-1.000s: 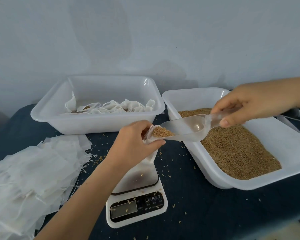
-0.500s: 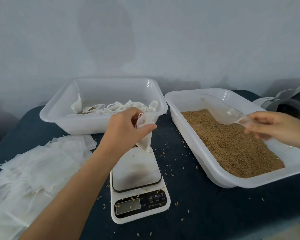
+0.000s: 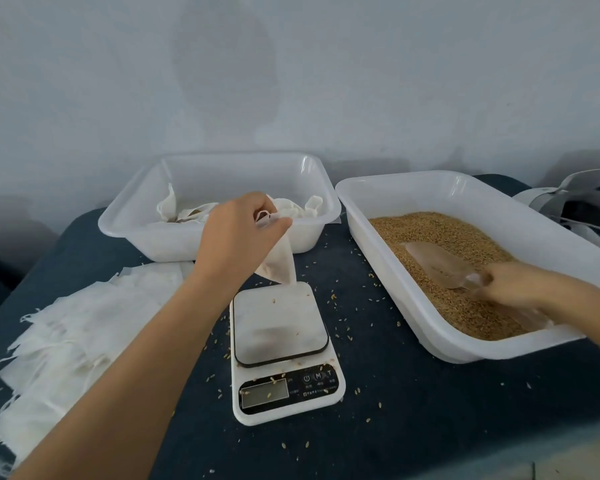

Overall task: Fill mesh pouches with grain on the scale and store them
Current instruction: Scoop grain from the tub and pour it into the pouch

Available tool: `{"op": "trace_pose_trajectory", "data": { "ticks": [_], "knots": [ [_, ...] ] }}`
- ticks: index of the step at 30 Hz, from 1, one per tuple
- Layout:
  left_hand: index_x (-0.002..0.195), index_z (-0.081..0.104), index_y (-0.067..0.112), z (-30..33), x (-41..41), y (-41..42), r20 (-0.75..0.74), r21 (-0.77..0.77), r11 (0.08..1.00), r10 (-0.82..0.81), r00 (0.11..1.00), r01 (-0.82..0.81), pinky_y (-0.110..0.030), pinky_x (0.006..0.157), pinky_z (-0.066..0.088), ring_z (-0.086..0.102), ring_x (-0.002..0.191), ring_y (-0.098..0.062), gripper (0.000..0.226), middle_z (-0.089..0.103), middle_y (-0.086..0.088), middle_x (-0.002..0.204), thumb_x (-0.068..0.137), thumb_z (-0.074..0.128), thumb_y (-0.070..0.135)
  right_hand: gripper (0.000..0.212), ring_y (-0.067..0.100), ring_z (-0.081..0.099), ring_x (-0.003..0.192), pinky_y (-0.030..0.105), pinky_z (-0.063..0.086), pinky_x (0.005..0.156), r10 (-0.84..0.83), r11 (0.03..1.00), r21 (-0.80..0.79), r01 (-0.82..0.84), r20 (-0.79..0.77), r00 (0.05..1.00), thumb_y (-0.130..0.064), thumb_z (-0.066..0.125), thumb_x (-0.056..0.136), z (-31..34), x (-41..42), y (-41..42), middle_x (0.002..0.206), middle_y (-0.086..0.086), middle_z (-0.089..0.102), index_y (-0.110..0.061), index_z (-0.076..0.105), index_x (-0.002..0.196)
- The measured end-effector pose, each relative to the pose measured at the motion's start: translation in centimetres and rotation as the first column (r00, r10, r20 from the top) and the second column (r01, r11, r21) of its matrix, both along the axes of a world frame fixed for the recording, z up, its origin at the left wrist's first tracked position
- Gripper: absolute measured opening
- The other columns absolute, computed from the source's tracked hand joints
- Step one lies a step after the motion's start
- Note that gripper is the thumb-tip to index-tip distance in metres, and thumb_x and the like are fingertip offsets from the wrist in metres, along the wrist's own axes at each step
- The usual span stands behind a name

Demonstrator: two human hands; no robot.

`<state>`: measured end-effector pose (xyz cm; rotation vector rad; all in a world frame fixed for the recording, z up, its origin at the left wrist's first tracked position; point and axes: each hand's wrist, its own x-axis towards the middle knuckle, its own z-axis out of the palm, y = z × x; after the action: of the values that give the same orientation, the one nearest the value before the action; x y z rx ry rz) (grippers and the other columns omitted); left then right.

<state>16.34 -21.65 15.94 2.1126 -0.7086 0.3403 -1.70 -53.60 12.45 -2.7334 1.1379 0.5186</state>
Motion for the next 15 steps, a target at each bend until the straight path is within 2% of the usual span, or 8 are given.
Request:
{"op": "trace_pose_trajectory", "data": {
  "ticks": [2, 3, 5, 7, 9, 11, 13, 15],
  "knots": [
    [0.063, 0.051, 0.021, -0.2, 0.0, 0.3, 0.004, 0.001, 1.000, -0.011, 1.000, 0.011, -0.010, 0.046, 0.030, 0.043, 0.050, 0.000, 0.025, 0.043, 0.009, 0.052, 0.078, 0.070, 0.028, 0.053, 0.024, 0.057, 0.107, 0.036, 0.047, 0.092, 0.064, 0.987, -0.148, -0.057, 0.044, 0.997, -0.046, 0.054, 0.092, 2.0, 0.5, 1.2, 0.123, 0.009, 0.059, -0.010, 0.049, 0.131],
    [0.061, 0.050, 0.021, -0.3, 0.0, 0.4, 0.007, 0.011, 1.000, -0.013, 1.000, 0.013, -0.011, 0.047, 0.030, 0.042, 0.050, -0.001, 0.028, 0.043, 0.009, 0.052, 0.077, 0.071, 0.029, 0.056, 0.025, 0.055, 0.114, 0.037, 0.045, 0.096, 0.109, 0.980, -0.185, -0.078, 0.164, 0.980, -0.045, 0.053, 0.092, 3.4, 0.7, 2.3, 0.130, 0.008, 0.056, -0.012, 0.045, 0.136],
    [0.060, 0.048, 0.019, -0.8, -0.2, 0.6, 0.006, 0.034, 0.999, -0.021, 1.000, 0.021, -0.012, 0.048, 0.031, 0.041, 0.050, -0.003, 0.031, 0.043, 0.008, 0.054, 0.077, 0.072, 0.031, 0.052, 0.013, 0.058, 0.109, 0.033, 0.046, 0.090, 0.205, 0.979, -0.121, -0.167, 0.502, 0.840, -0.051, 0.054, 0.086, 6.0, 1.3, 5.8, 0.124, -0.008, 0.060, -0.026, 0.049, 0.132],
    [0.061, 0.048, 0.017, -1.4, -0.4, 0.8, -0.021, 0.028, 0.999, -0.038, 0.999, 0.038, -0.010, 0.051, 0.033, 0.041, 0.051, -0.001, 0.033, 0.042, 0.008, 0.055, 0.076, 0.073, 0.032, 0.057, -0.007, 0.060, 0.091, 0.020, 0.044, 0.077, 0.211, 0.921, 0.088, -0.379, 0.704, 0.678, -0.063, 0.059, 0.070, 7.0, 2.2, 11.2, 0.105, -0.026, 0.063, -0.040, 0.054, 0.122],
    [0.060, 0.048, 0.018, -2.0, -0.6, 0.9, -0.057, 0.007, 0.998, -0.059, 0.997, 0.060, -0.009, 0.052, 0.033, 0.042, 0.050, 0.004, 0.033, 0.042, 0.010, 0.054, 0.075, 0.074, 0.033, 0.081, -0.009, 0.058, 0.097, 0.017, 0.044, 0.080, 0.226, 0.811, 0.242, -0.532, 0.710, 0.667, -0.063, 0.068, 0.061, 5.8, 4.0, 16.3, 0.113, -0.025, 0.058, -0.037, 0.044, 0.133],
    [0.059, 0.048, 0.021, -2.4, -0.7, 1.0, -0.093, -0.004, 0.997, -0.080, 0.992, 0.080, -0.009, 0.051, 0.033, 0.042, 0.050, 0.004, 0.034, 0.043, 0.011, 0.053, 0.075, 0.075, 0.034, 0.092, 0.003, 0.054, 0.113, 0.025, 0.045, 0.095, 0.267, 0.720, 0.351, -0.598, 0.656, 0.706, -0.049, 0.077, 0.067, 3.5, 6.2, 19.8, 0.129, -0.014, 0.052, -0.028, 0.031, 0.144],
    [0.058, 0.049, 0.023, -3.0, -0.7, 1.2, -0.133, -0.033, 0.995, -0.101, 0.986, 0.098, -0.010, 0.049, 0.033, 0.041, 0.048, 0.002, 0.034, 0.044, 0.013, 0.049, 0.075, 0.075, 0.036, 0.075, 0.007, 0.056, 0.108, 0.026, 0.046, 0.094, 0.217, 0.648, 0.437, -0.623, 0.678, 0.702, -0.033, 0.078, 0.074, 1.1, 8.2, 21.4, 0.119, -0.010, 0.059, -0.024, 0.041, 0.138],
    [0.057, 0.050, 0.022, -3.7, -0.7, 1.5, -0.197, -0.096, 0.990, -0.124, 0.973, 0.106, -0.010, 0.045, 0.031, 0.038, 0.045, 0.000, 0.034, 0.043, 0.017, 0.044, 0.075, 0.075, 0.035, 0.044, 0.003, 0.059, 0.087, 0.021, 0.047, 0.078, 0.115, 0.608, 0.492, -0.624, 0.722, 0.682, -0.022, 0.074, 0.079, -0.4, 9.4, 21.5, 0.094, -0.010, 0.064, -0.020, 0.058, 0.120]
  ]
}}
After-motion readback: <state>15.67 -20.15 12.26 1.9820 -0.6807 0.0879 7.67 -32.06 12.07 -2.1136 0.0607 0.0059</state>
